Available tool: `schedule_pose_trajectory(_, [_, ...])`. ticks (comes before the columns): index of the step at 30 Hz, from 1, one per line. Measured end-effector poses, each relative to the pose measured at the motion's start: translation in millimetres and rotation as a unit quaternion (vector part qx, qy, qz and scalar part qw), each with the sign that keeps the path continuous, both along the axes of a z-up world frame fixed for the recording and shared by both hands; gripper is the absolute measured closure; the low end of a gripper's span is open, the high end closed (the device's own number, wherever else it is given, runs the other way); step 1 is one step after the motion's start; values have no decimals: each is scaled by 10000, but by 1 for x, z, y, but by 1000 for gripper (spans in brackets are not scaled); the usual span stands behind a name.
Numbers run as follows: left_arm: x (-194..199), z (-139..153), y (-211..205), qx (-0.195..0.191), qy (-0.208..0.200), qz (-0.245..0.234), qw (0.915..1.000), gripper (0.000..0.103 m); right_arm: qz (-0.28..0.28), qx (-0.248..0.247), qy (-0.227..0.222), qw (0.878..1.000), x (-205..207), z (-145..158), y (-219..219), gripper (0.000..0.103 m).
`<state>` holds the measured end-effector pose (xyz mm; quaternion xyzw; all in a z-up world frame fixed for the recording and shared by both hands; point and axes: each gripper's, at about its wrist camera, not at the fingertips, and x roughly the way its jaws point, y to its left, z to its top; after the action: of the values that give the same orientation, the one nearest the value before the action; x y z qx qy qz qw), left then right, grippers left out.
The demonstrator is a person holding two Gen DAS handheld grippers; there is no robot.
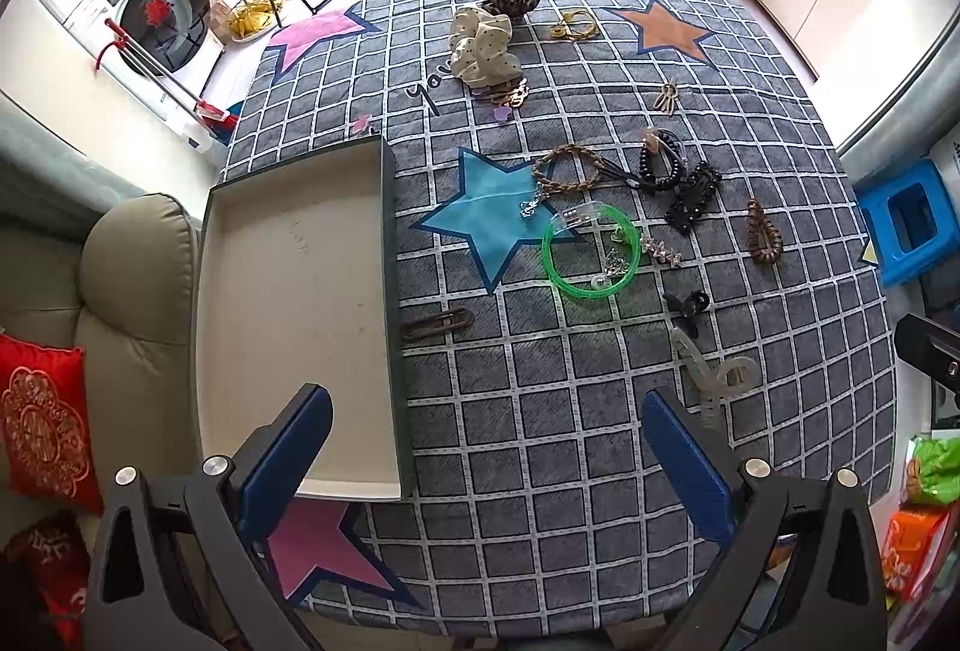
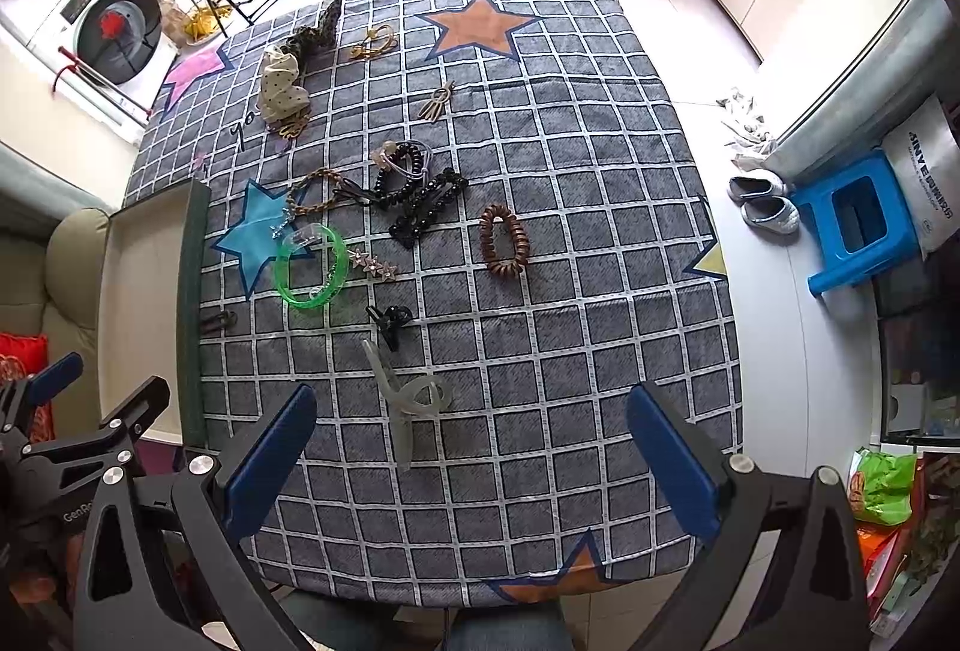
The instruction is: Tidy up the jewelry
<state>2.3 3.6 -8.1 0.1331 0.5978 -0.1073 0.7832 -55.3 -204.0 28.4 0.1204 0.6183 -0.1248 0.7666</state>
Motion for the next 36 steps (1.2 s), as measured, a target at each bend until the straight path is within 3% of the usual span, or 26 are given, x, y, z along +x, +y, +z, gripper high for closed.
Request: schedule_pose_trajectory(36, [2, -3, 3, 30, 5, 8, 10000, 0, 10, 7, 10, 10000, 0, -1, 0, 0])
